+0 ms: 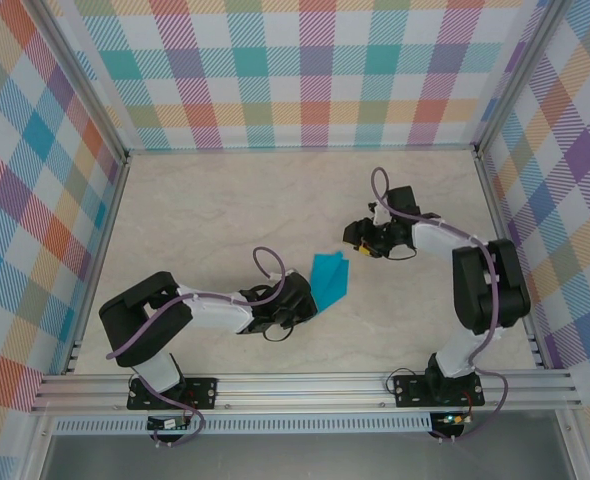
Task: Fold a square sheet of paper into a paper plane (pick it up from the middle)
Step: Fourth fold the wing at the center of the table.
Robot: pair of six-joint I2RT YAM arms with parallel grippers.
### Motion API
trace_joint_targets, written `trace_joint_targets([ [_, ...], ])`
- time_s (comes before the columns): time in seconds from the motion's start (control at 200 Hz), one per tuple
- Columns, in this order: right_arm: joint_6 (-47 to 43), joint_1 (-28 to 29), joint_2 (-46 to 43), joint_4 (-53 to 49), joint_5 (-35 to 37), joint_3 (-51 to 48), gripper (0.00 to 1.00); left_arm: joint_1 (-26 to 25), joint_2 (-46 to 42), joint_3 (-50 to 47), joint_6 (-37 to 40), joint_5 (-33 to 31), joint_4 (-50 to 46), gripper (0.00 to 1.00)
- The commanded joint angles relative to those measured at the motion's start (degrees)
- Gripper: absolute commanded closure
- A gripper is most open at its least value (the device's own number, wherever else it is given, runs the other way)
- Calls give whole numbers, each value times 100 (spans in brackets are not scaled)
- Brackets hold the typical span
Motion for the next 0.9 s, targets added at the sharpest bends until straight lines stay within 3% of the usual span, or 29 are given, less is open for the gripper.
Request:
trace_joint_targets([
  [0.0,133,69,-510,-262,-33,-382,41,-191,24,-159,-213,276,-240,100],
  [0.18,371,231,-1301,-637,560,-873,22,-276,-136,-19,-224,102,-364,100],
  [0.325,531,462,-1710,-1109,1194,-971,19,-276,-408,109,-22,-122,-784,100],
  [0.55,1151,982,-2022,-1400,1865,-1243,22,-233,-868,279,275,-371,-1358,99],
  [0.64,1498,1064,-2123,-1369,1837,-1455,28,-149,-1040,268,385,-385,-1465,98],
  [0.9,2039,1132,-2118,-374,778,-2184,28,381,-1309,252,777,40,-1476,95],
])
